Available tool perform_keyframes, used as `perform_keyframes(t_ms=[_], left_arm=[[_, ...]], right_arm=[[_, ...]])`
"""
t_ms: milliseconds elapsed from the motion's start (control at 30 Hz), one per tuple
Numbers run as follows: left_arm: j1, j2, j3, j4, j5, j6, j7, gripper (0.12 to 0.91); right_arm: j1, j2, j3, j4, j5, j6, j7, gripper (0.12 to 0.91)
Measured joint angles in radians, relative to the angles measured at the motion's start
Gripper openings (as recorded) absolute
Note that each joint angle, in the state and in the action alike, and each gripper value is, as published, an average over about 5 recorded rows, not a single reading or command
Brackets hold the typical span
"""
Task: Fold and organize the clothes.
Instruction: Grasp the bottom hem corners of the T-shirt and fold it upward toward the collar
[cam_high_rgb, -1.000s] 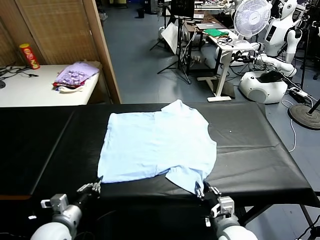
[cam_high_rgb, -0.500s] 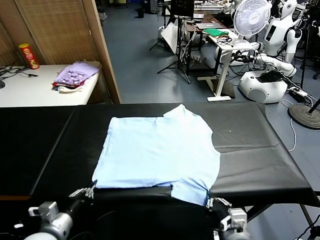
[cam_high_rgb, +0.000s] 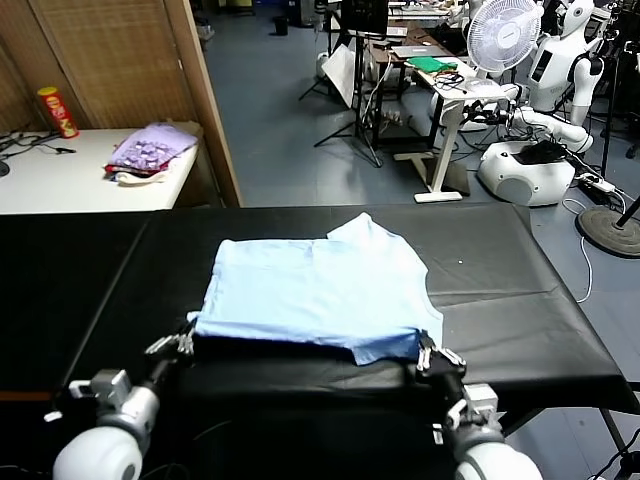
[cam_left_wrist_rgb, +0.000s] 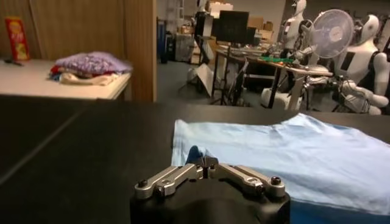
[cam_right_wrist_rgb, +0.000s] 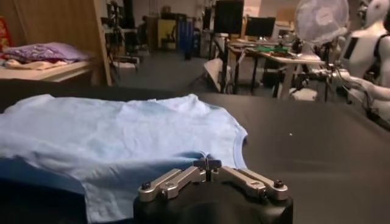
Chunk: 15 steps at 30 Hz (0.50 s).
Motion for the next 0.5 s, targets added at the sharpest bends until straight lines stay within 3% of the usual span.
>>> perform_keyframes(t_ms=[500], left_arm=[[-0.142, 0.000, 0.063, 0.168, 0.078, -0.014, -0.003, 0.126]], right_arm=[[0.172, -0.089, -0.083, -0.199, -0.003, 0.114, -0.094, 0.122]])
